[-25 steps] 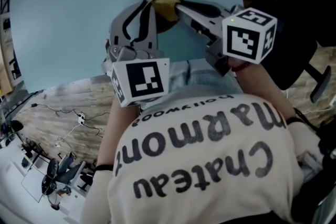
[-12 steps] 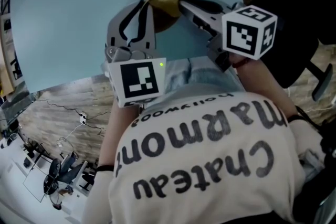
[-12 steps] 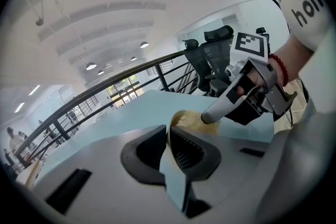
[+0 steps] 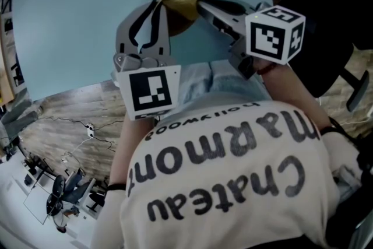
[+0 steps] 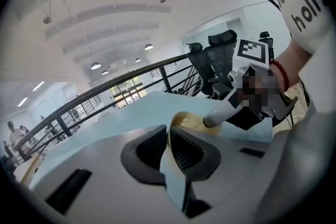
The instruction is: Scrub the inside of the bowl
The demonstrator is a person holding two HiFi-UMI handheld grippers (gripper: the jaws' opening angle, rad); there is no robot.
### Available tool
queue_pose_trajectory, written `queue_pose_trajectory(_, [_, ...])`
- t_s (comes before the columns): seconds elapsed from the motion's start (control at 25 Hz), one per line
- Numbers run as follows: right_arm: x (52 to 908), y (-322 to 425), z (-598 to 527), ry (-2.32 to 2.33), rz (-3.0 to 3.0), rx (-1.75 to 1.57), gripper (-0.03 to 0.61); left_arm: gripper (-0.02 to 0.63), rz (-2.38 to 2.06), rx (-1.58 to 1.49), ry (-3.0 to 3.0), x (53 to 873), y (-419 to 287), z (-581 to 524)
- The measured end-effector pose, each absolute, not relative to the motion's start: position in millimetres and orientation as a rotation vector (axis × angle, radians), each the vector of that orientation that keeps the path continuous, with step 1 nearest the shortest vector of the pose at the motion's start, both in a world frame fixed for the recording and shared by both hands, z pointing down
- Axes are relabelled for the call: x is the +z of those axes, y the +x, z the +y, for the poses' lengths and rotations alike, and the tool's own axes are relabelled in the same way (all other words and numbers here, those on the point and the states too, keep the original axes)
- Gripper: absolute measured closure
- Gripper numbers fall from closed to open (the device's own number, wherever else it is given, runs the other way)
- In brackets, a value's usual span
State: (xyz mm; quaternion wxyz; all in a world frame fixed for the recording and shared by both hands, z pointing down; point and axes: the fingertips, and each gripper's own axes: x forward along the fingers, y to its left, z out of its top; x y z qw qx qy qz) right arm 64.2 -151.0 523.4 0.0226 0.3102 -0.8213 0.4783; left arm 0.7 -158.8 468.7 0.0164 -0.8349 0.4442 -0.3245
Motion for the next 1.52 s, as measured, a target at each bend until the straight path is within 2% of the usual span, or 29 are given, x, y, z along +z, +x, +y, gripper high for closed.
queue_pose_trajectory(1.52, [542, 36, -125, 0.871, -2.422, 1.807, 0.525, 0.584, 1.609, -0.82, -2.652, 458, -17, -162])
